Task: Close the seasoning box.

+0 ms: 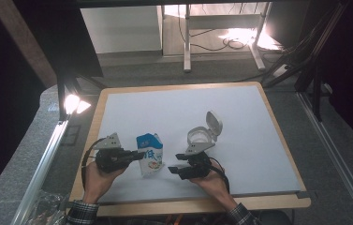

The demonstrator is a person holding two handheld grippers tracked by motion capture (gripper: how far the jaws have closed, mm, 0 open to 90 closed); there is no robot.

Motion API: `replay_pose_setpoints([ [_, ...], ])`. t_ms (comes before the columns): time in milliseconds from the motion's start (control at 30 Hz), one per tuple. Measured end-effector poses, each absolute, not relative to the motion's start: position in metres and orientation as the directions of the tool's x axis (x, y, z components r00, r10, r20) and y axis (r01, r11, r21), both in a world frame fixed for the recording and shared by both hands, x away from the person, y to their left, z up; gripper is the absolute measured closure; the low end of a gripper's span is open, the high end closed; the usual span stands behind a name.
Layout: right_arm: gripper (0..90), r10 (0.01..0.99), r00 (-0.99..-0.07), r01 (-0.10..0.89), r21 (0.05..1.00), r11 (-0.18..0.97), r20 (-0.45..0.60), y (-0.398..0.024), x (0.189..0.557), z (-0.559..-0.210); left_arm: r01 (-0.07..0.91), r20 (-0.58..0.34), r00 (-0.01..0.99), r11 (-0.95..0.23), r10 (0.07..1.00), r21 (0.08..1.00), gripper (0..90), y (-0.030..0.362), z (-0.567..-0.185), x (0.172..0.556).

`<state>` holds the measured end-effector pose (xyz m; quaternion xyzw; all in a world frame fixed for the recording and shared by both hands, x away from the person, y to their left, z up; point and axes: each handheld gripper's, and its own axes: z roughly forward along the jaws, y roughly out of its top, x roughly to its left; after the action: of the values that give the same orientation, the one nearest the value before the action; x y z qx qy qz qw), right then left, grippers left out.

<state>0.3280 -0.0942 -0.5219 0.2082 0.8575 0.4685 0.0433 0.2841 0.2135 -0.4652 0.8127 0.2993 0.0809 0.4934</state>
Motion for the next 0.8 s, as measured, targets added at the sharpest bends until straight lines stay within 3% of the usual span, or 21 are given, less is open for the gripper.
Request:
replay_pose_setpoints([
  [367, 39.9, 0.414, -0.903, 0.34, 0.779, 0.526, 0.114, -0.114, 0.321, -0.528, 0.393, -0.143, 0.802, -0.332, 0.579, 0.857, 79.8, 0.212, -0.467, 0.274],
  [567, 39.9, 0.428, -0.897, 0.352, 0.77, 0.533, 0.114, -0.127, 0.318, -0.53, 0.401, -0.161, 0.801, -0.318, 0.577, 0.859, 70.8, 0.209, -0.466, 0.276],
  [800, 39.9, 0.447, -0.887, 0.368, 0.76, 0.535, 0.115, -0.142, 0.317, -0.532, 0.424, -0.152, 0.788, -0.348, 0.596, 0.836, 70.4, 0.204, -0.467, 0.279],
])
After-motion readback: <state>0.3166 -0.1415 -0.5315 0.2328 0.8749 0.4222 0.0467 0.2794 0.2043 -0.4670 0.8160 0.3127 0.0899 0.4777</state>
